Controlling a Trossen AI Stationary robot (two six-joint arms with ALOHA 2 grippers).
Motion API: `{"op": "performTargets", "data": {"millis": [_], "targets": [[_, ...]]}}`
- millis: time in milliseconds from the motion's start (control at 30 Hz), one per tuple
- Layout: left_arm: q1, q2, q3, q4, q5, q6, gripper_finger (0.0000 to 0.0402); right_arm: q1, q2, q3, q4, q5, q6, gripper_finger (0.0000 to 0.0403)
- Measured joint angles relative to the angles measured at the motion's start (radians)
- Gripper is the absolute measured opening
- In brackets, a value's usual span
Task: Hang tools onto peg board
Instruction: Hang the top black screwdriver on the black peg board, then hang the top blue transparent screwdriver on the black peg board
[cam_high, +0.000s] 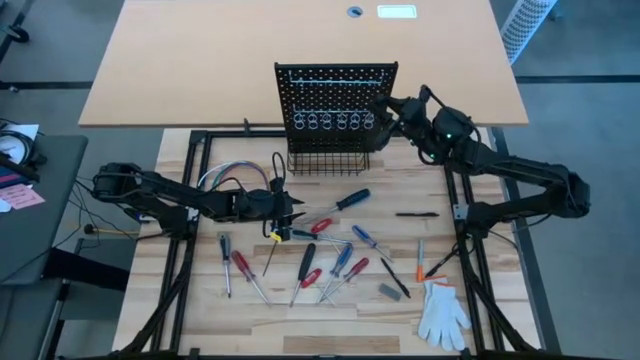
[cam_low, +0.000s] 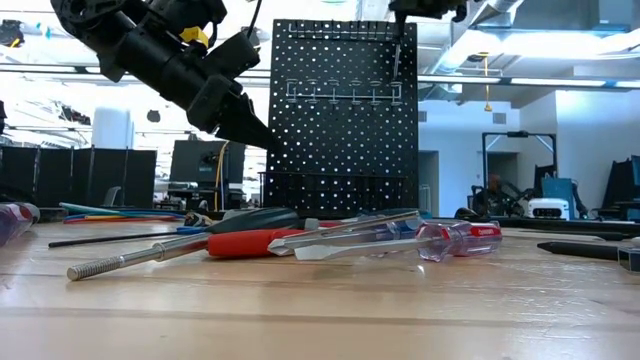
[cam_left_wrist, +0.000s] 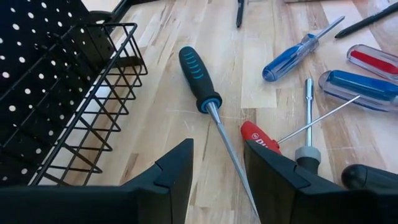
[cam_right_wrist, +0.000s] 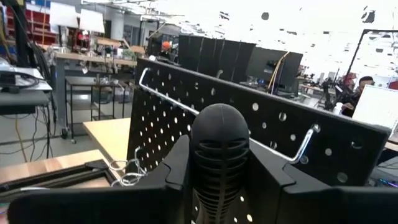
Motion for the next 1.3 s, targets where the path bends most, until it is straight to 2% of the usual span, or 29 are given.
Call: {"op": "performTargets", "data": {"millis": [200, 533, 967, 1033, 1200, 1300], "targets": [[0.0, 0.0, 0.0, 0.0, 0.002, -0.002, 0.0135, -0.028, 0.023, 0.001, -0.035, 0.0, 0.022, 0.0099], [0.0, 0.0, 0.0, 0.001, 0.002, -0.001, 0.0135, -0.068, 0.13, 0.001, -0.029, -0.001, 0.023, 0.0099], [0.0, 0.0, 0.0, -0.006, 0.002, -0.013, 0.0135, -0.073, 0.128, 0.001, -0.115, -0.001, 0.063, 0.0099], [0.0, 0.0, 0.0, -0.006, 0.002, -0.013, 0.0135, -0.073, 0.128, 0.001, -0.12, -0.001, 0.06, 0.0118], [0.0, 0.0, 0.0, -0.007, 0.002, -0.013, 0.0135, -0.073, 0.115, 0.0, -0.129, -0.001, 0.051, 0.0209], [0.0, 0.0, 0.0, -0.008, 0.002, -0.013, 0.0135, -0.073, 0.089, 0.0, -0.127, 0.005, 0.051, 0.0239]]}}
